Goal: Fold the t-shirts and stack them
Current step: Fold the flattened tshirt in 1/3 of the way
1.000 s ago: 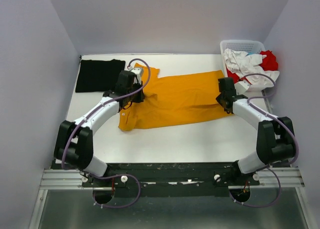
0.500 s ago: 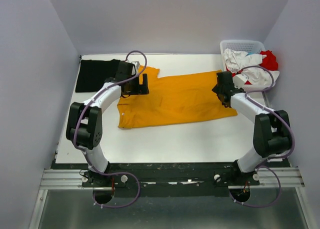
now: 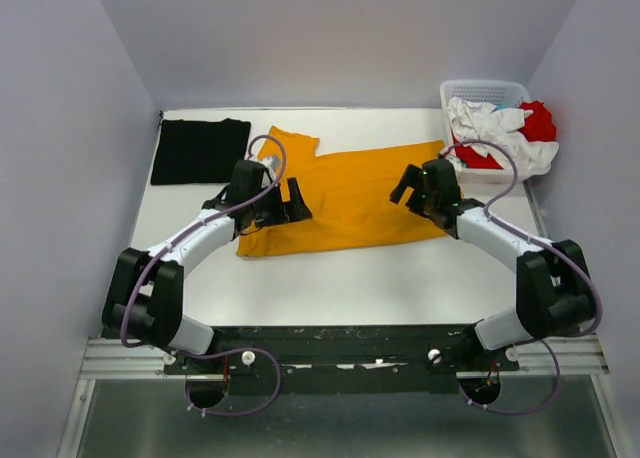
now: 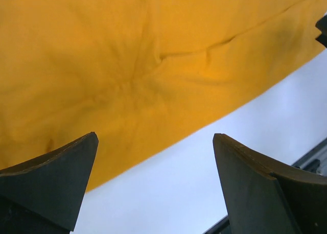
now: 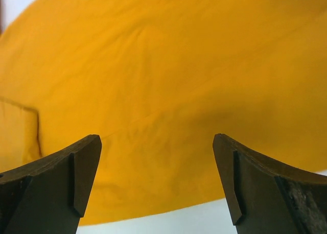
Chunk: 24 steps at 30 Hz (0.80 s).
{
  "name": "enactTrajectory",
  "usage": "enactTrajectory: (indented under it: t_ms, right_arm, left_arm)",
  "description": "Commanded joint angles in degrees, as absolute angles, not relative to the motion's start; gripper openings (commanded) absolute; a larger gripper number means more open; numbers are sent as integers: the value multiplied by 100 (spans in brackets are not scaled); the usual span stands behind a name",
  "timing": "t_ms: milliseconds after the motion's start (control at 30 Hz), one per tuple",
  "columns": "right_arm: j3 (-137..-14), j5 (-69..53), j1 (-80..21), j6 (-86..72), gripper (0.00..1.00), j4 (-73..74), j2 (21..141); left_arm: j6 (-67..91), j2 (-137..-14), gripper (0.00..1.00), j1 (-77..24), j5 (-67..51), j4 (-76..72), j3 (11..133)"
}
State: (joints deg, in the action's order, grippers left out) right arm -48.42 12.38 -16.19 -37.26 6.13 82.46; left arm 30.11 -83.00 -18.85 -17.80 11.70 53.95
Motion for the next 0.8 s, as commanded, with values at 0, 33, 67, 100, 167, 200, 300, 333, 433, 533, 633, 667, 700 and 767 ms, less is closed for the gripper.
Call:
enactTrajectory:
  t_ms: [0,33,67,100,167,200,300,333,433,533,633,667,700,767]
  right_arm:
    - [-4964,240,-2178,-3501,100,54,8953]
    - [-5006,276,-2226,-3552,100,56,9109]
    - [-5034,305,-2238,-3663,100,99,9252]
    - [-5025,405,-2239,-3765,100,162,9312]
    - [-4837,592,-2233,-3857,100,200,9309]
    - [-4708,666,-2240,-3899,100,252,9272]
    - [-4248,677,-2236,-4069,100,331,9111]
    - [-4112,618,-2240,-4131,100,363,9025]
    - [-3593,464,-2249,-4290,100,547,8520]
    - [-3234,501,-2251,-4271,100,1109,7962]
    - [-2987,687,-2259,-4321,100,1824,7386]
    - [-2869,806,-2259,-4416,100,2050,7151]
    - [-2760,904,-2259,-4529,100,2209,6959]
    - [-2521,974,-2259,-4865,100,2379,6544]
  left_arm:
    - [3779,-8446,98,-1934,-2023,714,4739]
    - [3812,-8497,99,-1925,-1875,828,4725]
    - [3886,-8512,99,-1925,-1700,927,4680]
    - [3935,-8518,99,-1910,-1612,956,4587]
    - [4106,-8506,98,-1881,-1516,1025,4384]
    - [4145,-8515,99,-1872,-1506,1050,4295]
    - [4260,-8529,99,-1863,-1504,1165,4131]
    - [4320,-8512,99,-1863,-1543,1206,4084]
    - [4503,-8313,99,-1872,-1515,1361,3857]
    - [4626,-7999,99,-1925,-1548,1496,3530]
    - [4820,-7625,99,-2281,-1515,1493,3137]
    - [4932,-7515,98,-2458,-1496,1510,3027]
    - [5049,-7371,99,-2632,-1440,1496,2876]
    - [5342,-7096,99,-3037,-1333,1461,2601]
